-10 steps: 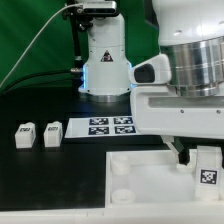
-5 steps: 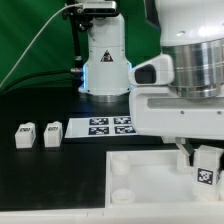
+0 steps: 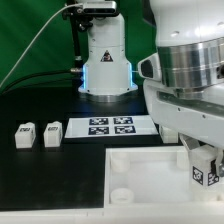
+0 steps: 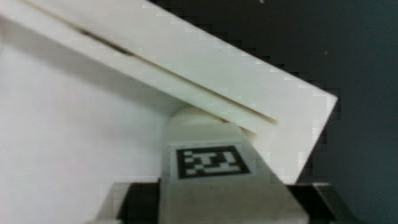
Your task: Assemble one leg
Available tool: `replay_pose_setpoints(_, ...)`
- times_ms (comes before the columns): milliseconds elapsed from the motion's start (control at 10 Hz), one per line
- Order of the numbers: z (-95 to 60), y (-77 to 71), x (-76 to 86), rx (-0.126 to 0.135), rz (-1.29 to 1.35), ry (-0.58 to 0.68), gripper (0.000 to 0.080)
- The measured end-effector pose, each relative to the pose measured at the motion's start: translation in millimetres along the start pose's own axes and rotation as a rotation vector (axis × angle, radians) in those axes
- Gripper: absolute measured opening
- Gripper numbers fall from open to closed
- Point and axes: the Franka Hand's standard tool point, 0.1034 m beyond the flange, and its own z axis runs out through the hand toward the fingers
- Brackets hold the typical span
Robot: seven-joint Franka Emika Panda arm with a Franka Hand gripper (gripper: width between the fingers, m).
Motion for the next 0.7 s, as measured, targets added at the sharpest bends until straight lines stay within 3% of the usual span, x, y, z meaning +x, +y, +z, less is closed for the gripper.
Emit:
replay_pose_setpoints(400,2.5,-2.3,-6.2,-0.010,0.483,-0.003,0.0297)
replay_pose_setpoints(700,1.9,-2.2,-4.7,-0.001,0.532,0.017,0.0297)
